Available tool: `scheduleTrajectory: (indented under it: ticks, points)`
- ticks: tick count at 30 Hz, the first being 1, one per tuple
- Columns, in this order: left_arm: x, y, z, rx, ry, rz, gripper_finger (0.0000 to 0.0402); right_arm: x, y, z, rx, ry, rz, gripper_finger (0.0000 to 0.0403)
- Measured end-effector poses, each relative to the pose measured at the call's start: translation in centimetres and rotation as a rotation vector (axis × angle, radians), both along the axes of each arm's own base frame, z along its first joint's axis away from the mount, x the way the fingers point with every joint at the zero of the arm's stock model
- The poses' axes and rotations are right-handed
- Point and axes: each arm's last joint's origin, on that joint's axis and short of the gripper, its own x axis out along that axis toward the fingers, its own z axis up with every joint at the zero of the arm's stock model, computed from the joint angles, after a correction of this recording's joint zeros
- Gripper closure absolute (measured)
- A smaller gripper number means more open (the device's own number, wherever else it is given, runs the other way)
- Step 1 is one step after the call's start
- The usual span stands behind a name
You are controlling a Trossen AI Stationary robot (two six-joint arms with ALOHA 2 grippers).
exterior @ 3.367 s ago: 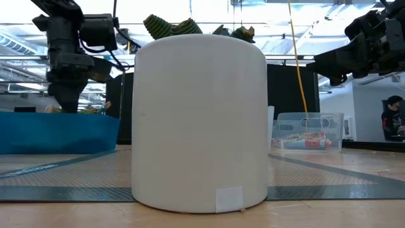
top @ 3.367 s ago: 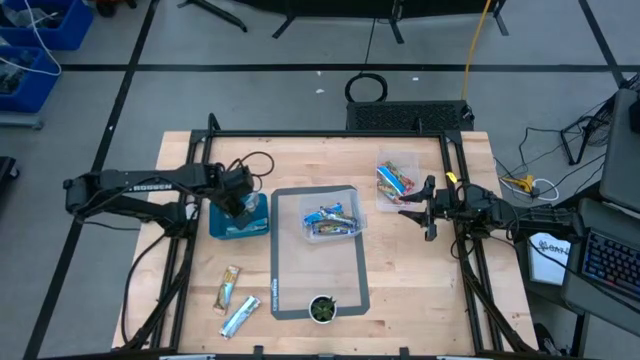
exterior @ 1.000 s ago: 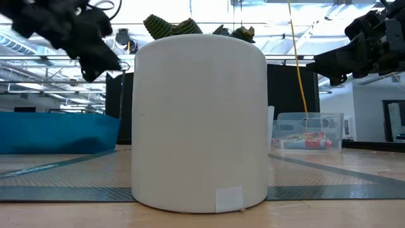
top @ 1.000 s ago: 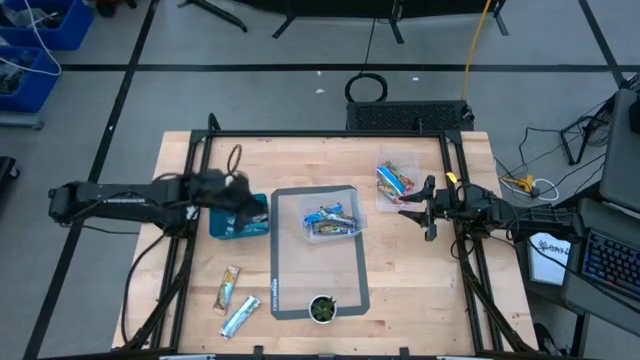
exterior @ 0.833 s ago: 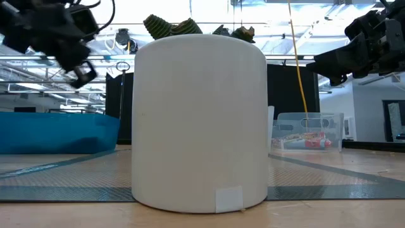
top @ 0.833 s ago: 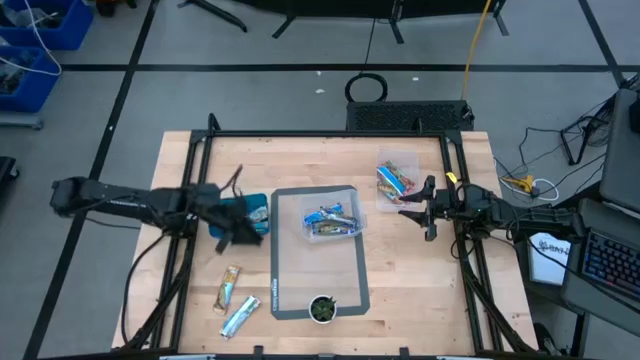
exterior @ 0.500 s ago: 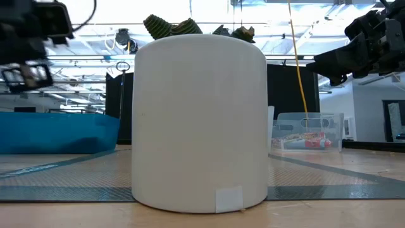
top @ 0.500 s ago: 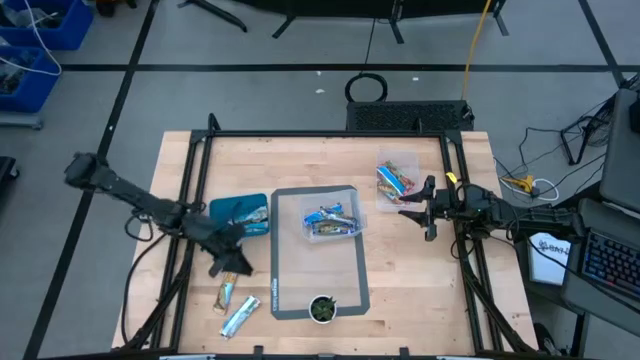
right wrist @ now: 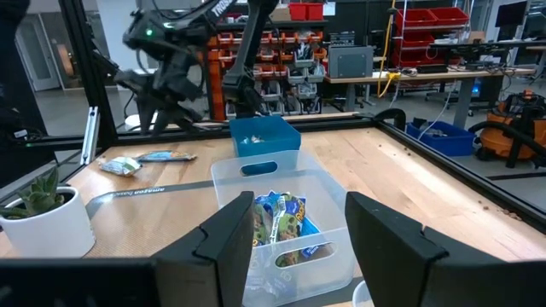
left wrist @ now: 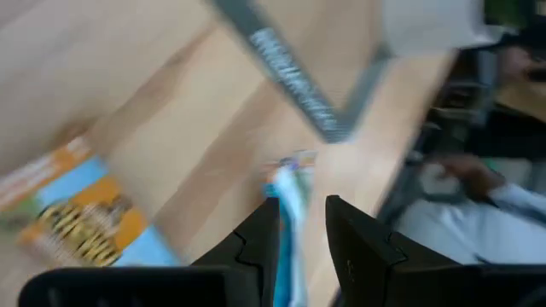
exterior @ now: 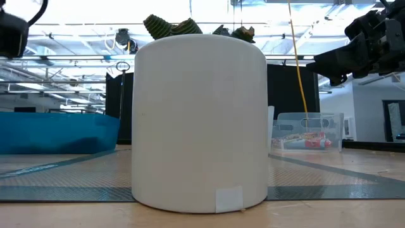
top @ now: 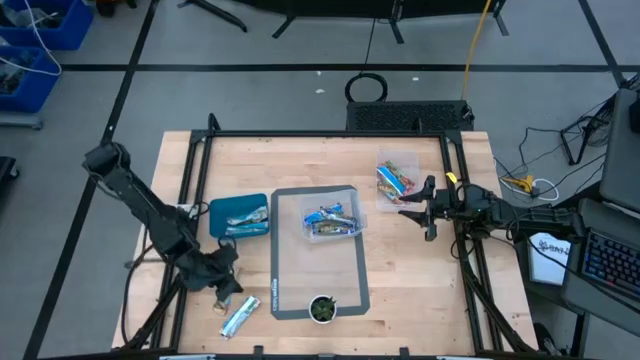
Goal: Pick and place Granola Bars by type
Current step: Put the orange granola bar into the blue bin
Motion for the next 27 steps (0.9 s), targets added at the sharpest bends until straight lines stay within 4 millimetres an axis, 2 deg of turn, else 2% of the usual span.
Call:
scheduleTrajectory:
  ticks: [5,10,16,27]
  points:
    - [0.3,-1.0,-1.3,-0.037,0.208,0.104,0.0300,0.0,0.0,0.0,0.000,0.000,0.000,0.0227]
    - [0.7,-1.8,-2.1,-0.066,0.326,0.111,0.0300,0.0,0.0,0.0,0.000,0.000,0.000,0.0227]
    - [1.0,-2.3,-1.8,-0.061,0.356,0.109,0.0300,0.0,0.0,0.0,0.000,0.000,0.000,0.0227]
    - [0.4,-1.8,-1.5,-0.037,0.529,0.231,0.0300,0.0,0.0,0.0,0.000,0.000,0.000,0.0227]
